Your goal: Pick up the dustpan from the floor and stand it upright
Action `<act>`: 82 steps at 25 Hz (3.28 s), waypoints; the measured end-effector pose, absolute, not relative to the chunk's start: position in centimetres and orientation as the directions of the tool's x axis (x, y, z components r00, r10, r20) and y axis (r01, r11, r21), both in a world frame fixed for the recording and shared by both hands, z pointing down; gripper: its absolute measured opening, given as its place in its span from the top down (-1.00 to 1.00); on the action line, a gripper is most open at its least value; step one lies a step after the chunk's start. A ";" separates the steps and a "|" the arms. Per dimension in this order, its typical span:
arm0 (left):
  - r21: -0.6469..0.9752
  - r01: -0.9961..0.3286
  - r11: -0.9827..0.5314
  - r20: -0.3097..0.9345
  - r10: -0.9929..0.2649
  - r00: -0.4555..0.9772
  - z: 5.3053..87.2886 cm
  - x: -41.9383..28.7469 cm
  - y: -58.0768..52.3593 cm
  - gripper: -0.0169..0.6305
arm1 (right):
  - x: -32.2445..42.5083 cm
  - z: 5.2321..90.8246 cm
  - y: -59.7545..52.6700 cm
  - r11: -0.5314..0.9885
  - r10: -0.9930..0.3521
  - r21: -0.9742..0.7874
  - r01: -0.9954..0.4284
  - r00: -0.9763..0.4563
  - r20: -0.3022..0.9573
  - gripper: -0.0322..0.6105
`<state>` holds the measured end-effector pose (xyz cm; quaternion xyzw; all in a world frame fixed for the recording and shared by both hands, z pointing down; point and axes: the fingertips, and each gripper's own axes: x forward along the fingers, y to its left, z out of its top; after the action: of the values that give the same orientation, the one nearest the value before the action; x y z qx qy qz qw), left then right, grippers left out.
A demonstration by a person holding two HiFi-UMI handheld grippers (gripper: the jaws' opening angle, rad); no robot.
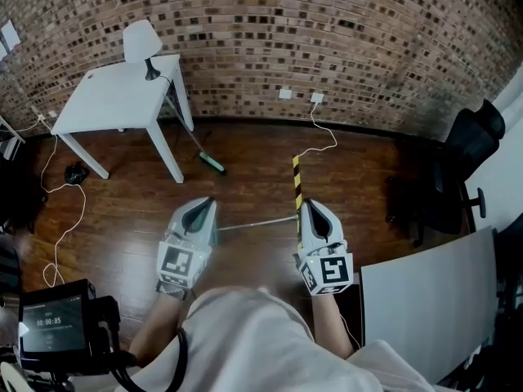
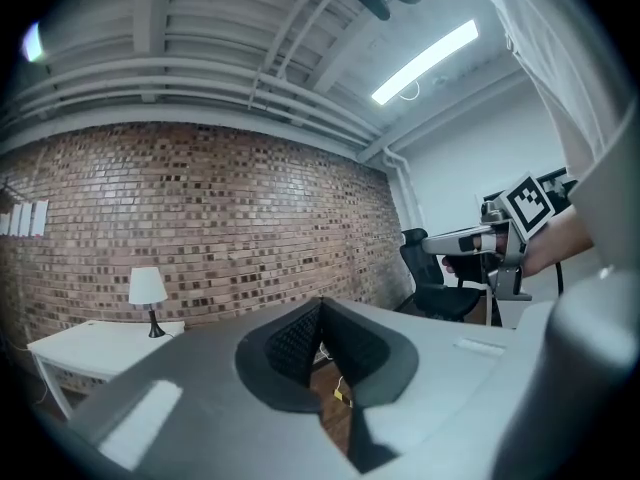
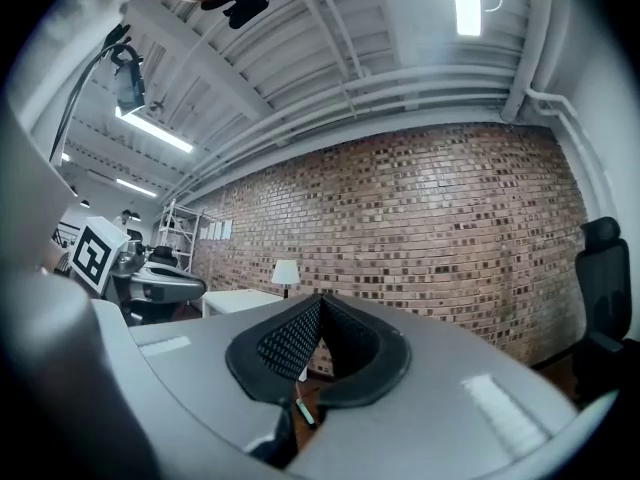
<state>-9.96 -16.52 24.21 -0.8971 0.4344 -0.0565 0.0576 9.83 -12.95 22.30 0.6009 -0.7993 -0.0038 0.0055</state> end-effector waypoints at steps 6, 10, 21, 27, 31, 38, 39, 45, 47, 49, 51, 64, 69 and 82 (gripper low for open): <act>-0.150 -0.762 -0.629 0.043 -0.775 0.631 24.7 -10.3 -16.9 0.94 | 10.4 22.5 -12.8 0.239 -0.971 0.018 -0.971 -0.239 0.007 0.86; -0.171 -0.728 -0.663 0.028 -0.742 0.669 24.2 -9.7 -18.2 0.94 | 10.7 22.4 -12.8 0.223 -0.975 0.052 -0.974 -0.222 0.014 0.85; -0.158 -0.650 -0.743 0.050 -0.664 0.746 27.5 -3.4 -26.0 0.94 | 17.2 27.8 -16.7 0.126 -0.988 0.048 -0.991 -0.122 0.090 0.51; -0.128 -0.633 -0.763 0.069 -0.644 0.762 37.3 2.3 -32.2 0.94 | 22.4 36.4 -21.6 0.098 -0.993 0.078 -0.992 -0.092 0.070 0.47; -0.108 -0.608 -0.787 0.090 -0.617 0.782 47.5 6.9 -35.2 0.94 | 26.9 46.4 -24.3 0.064 -0.995 0.081 -0.995 -0.057 0.076 0.47; -0.074 -0.573 -0.816 0.143 -0.577 0.804 68.1 11.0 -38.1 0.94 | 31.3 68.5 -27.2 0.027 -0.989 0.077 -0.997 -0.015 0.147 0.43; -0.068 -0.569 -0.819 0.146 -0.573 0.807 71.2 11.1 -38.3 0.94 | 31.4 71.9 -27.4 0.028 -0.986 0.098 -0.995 -0.012 0.165 0.41; -0.033 -0.561 -0.827 0.182 -0.557 0.810 86.7 12.1 -38.7 0.94 | 32.1 88.6 -28.6 0.058 -0.971 0.170 -0.984 -0.017 0.238 0.36; -0.019 -0.566 -0.824 0.199 -0.557 0.806 91.2 12.4 -39.0 0.94 | 32.6 93.5 -29.2 0.067 -0.970 0.165 -0.984 -0.025 0.243 0.35; -0.014 -0.558 -0.830 0.214 -0.548 0.809 95.2 12.8 -38.9 0.94 | 32.9 98.3 -29.4 0.074 -0.965 0.170 -0.983 -0.027 0.259 0.34; -0.002 -0.553 -0.833 0.218 -0.540 0.813 98.5 13.1 -39.1 0.94 | 33.2 103.3 -29.7 0.084 -0.959 0.189 -0.978 -0.027 0.284 0.40; 0.071 -0.549 -0.833 0.288 -0.510 0.811 110.7 14.8 -39.6 0.94 | 34.8 123.6 -31.1 0.142 -0.897 0.213 -0.967 -0.034 0.441 0.36; 0.087 -0.542 -0.836 0.316 -0.493 0.811 112.9 15.1 -39.5 0.94 | 35.1 126.3 -32.0 0.152 -0.879 0.224 -0.963 -0.028 0.475 0.38; 0.095 -0.596 -0.797 0.334 -0.538 0.774 113.8 13.3 -41.4 0.94 | 35.2 126.7 -36.7 0.148 -0.900 0.222 -0.964 -0.038 0.435 0.64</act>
<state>13.32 -41.45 113.80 -0.9366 0.3028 -0.1467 -0.0980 35.15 -36.75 126.69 0.6493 -0.7175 0.0657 0.2436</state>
